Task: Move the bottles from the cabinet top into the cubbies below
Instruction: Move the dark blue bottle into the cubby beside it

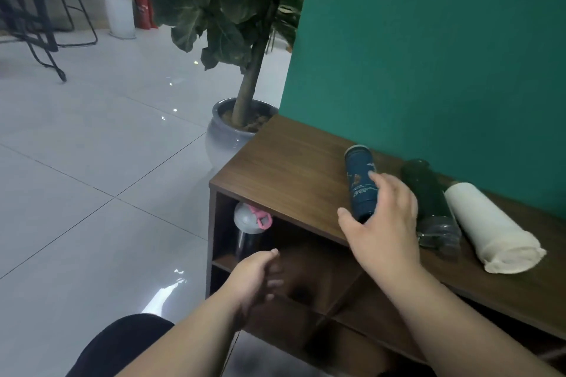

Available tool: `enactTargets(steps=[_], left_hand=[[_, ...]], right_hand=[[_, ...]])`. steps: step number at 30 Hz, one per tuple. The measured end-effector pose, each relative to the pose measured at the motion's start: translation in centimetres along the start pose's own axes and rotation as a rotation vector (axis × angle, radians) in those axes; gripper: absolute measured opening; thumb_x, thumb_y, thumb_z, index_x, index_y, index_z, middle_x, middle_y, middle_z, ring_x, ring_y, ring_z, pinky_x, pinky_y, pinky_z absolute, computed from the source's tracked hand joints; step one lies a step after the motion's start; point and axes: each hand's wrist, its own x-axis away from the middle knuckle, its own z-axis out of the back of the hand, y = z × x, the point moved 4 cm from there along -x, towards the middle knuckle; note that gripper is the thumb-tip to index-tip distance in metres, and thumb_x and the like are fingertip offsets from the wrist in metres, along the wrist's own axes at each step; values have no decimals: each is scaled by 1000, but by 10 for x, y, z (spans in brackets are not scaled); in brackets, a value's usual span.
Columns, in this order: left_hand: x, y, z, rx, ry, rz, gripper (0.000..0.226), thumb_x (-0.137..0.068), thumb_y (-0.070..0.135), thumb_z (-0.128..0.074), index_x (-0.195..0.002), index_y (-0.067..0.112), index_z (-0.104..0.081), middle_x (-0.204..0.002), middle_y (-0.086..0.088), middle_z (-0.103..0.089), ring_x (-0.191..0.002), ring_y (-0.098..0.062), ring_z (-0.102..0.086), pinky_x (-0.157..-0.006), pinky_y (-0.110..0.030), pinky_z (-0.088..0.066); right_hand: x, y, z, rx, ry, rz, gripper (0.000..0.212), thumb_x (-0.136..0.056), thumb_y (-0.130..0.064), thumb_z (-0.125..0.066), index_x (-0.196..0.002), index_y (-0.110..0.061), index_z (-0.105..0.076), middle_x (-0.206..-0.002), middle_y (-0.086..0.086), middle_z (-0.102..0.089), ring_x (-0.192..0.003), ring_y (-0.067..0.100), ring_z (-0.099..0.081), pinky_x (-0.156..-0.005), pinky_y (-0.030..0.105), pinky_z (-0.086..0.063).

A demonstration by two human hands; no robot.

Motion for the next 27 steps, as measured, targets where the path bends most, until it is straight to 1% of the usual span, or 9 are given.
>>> enactTargets(steps=[2,4,7,9,13,16,21,23,27], left_hand=[[1,2,-1,5,-5,-13,32,-98,40,-55,-115,17,-69,-111,-2,-72,-101,-24,-69,-77,-34,-48],[4,4,-4,15,-23,-18,31,-98,41,-53,-113,20,-70,-113,-3,-72,-103,-25,-68,-76,-34,-49],[5,5,-6,19,-60,-19,32,-99,45,-51,-112,23,-69,-118,-5,-72,-107,-27,-68,-73,-33,-49],[4,4,-5,21,-60,-20,35,-98,48,-51,-112,23,-70,-117,-5,-73,-102,-25,-68,-74,-34,-48],[3,4,3,50,-39,-51,44,-97,53,-49,-116,19,-71,-115,-7,-76,-104,-28,-71,-83,-38,-50],[8,6,6,120,-22,-88,52,-98,57,-43,-118,17,-70,-115,-12,-75,-96,-28,-71,-86,-41,-52],[16,7,-2,338,-56,-171,65,-94,72,-25,-130,27,-57,-120,-15,-70,-91,-33,-73,-64,-38,-59],[19,4,-6,385,-78,-187,64,-92,72,-34,-130,27,-59,-110,-11,-74,-84,-28,-73,-59,-35,-58],[14,-6,-6,397,-63,-87,41,-92,48,-62,-111,12,-64,-97,-17,-72,-78,-27,-71,-49,-30,-57]], right_hand=[[-23,14,-6,132,-52,-150,96,-72,-59,-72,-149,-21,-30,-153,7,-32,-141,30,-29,-114,47,-32],[-35,26,-18,188,-162,-286,104,-68,-68,-69,-149,-19,-27,-146,11,-40,-131,35,-45,-103,49,-45],[-39,30,-24,194,-225,-365,85,-72,-60,-69,-139,-19,-37,-121,10,-53,-100,33,-61,-74,40,-51],[-36,27,-22,171,-220,-338,74,-72,-50,-70,-133,-20,-42,-113,7,-55,-88,30,-61,-67,36,-48],[-14,7,0,54,-155,-203,62,-67,-46,-75,-120,-26,-49,-114,-2,-50,-77,21,-58,-65,33,-46],[14,-10,27,-130,-119,-141,55,-67,-44,-79,-112,-31,-48,-111,-6,-55,-87,16,-58,-66,30,-44],[69,-24,56,-329,-115,-57,61,-64,-35,-83,-111,-40,-45,-110,-15,-58,-95,10,-60,-82,26,-44],[86,-21,53,-380,-188,-66,62,-62,-35,-84,-109,-43,-45,-106,-18,-59,-92,4,-62,-81,24,-47],[107,-3,23,-534,-217,-168,67,-57,-31,-88,-111,-40,-50,-107,-15,-64,-97,3,-65,-79,11,-49]])
